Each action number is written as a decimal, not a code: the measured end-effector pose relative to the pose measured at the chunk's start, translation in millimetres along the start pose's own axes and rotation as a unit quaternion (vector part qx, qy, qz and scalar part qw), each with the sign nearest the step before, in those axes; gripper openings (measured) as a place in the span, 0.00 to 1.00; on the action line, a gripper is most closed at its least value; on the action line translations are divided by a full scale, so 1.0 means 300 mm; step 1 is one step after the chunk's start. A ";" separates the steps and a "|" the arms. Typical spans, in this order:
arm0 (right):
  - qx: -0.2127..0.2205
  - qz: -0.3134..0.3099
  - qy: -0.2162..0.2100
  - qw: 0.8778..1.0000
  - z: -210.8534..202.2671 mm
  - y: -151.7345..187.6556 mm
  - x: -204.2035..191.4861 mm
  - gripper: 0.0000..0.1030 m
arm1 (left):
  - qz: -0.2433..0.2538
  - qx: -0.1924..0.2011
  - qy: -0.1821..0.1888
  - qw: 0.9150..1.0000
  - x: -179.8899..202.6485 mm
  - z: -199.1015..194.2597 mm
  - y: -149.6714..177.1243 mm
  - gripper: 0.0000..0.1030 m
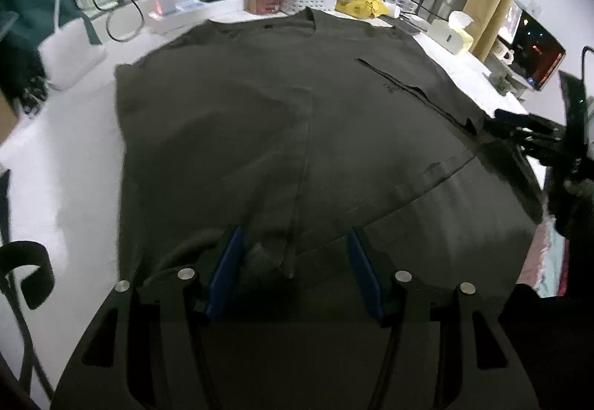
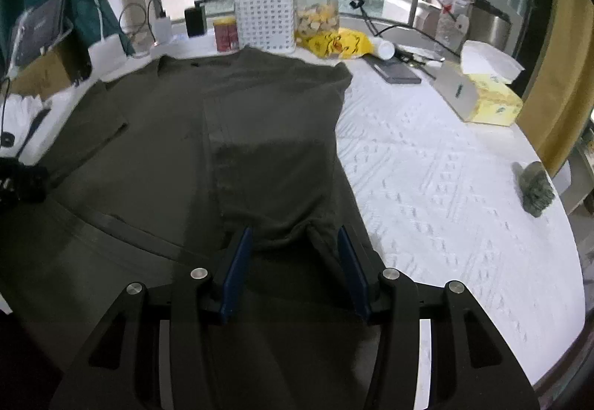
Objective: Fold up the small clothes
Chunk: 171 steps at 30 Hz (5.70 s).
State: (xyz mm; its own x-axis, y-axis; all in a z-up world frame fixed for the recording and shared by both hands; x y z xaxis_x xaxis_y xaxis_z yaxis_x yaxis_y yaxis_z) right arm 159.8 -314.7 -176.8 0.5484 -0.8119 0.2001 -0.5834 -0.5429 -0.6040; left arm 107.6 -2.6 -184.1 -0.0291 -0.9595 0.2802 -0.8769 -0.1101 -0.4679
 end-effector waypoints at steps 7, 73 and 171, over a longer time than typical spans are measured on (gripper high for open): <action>0.009 0.021 0.014 1.000 -0.093 0.036 0.017 0.49 | -0.015 0.063 -0.031 0.997 -0.032 -0.097 0.021 0.56; 0.035 0.015 0.048 0.998 -0.288 0.233 0.004 0.05 | -0.048 0.147 -0.109 0.982 -0.193 -0.175 0.172 0.59; 0.192 0.017 0.066 0.979 -0.248 -0.375 0.320 0.05 | -0.081 0.314 -0.158 0.933 -0.196 -0.499 -0.268 0.04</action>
State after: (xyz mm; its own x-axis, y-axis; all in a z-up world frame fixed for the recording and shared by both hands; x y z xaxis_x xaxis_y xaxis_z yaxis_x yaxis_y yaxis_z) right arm 233.6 -347.5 -32.1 0.4362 -0.8623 0.2571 -0.3174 -0.4148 -0.8528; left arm 108.0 101.7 -37.4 0.3081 -0.9351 0.1752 -0.4009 -0.2946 -0.8675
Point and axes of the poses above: each gripper's, at about its wrist camera, not at the fingertips, and z roughly the way its jaws point, x to its right, y to its underside, the point moved 3 cm from there along z, roughly the way its jaws point, and after that the axes turned 15 degrees about -z, right-handed, at the moved point
